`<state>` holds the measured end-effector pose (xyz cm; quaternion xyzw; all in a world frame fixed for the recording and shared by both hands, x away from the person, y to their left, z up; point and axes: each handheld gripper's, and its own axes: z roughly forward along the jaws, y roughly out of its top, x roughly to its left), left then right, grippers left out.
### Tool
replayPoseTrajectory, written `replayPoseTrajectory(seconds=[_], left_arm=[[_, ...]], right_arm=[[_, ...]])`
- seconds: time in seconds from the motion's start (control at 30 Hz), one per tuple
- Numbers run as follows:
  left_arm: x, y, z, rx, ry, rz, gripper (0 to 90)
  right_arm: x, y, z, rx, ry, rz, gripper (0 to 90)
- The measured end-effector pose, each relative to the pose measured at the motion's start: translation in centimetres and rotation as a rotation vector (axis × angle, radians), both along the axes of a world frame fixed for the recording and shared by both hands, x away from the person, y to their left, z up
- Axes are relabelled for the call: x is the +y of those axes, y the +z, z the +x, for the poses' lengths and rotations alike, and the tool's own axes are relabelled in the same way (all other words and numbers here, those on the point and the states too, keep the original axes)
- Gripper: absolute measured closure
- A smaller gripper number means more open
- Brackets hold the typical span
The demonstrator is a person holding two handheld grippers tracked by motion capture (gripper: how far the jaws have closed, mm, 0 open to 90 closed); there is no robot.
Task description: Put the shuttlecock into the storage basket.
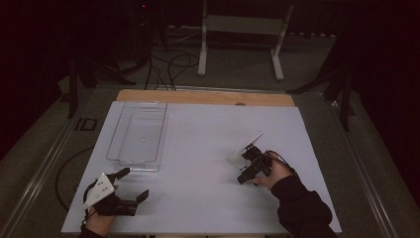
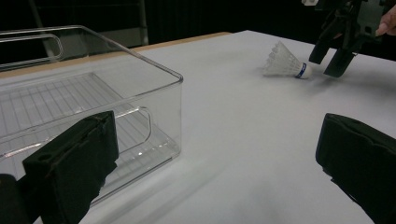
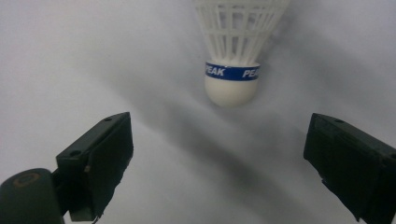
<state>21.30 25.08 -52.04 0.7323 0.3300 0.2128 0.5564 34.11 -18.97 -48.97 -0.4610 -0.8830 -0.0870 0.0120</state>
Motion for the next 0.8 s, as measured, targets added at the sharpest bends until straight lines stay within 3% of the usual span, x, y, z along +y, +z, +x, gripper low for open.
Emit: replayPoseTrajectory(seconds=[0.27,0.5,0.8], left_arm=[[0.0,0.0,0.0,0.001,-0.001,0.000,0.1],[0.0,0.0,0.0,0.001,-0.004,0.000,0.1],[0.0,0.0,0.0,0.003,-0.005,-0.007,0.2]], right_arm=[[0.3,-0.2,0.5,0.004,-0.010,-0.025,15.8],[0.6,-0.6,0.9,-0.005,-0.013,-0.041,29.3],[0.9,-0.8,1.5,-0.011,-0.015,-0.060,37.2]])
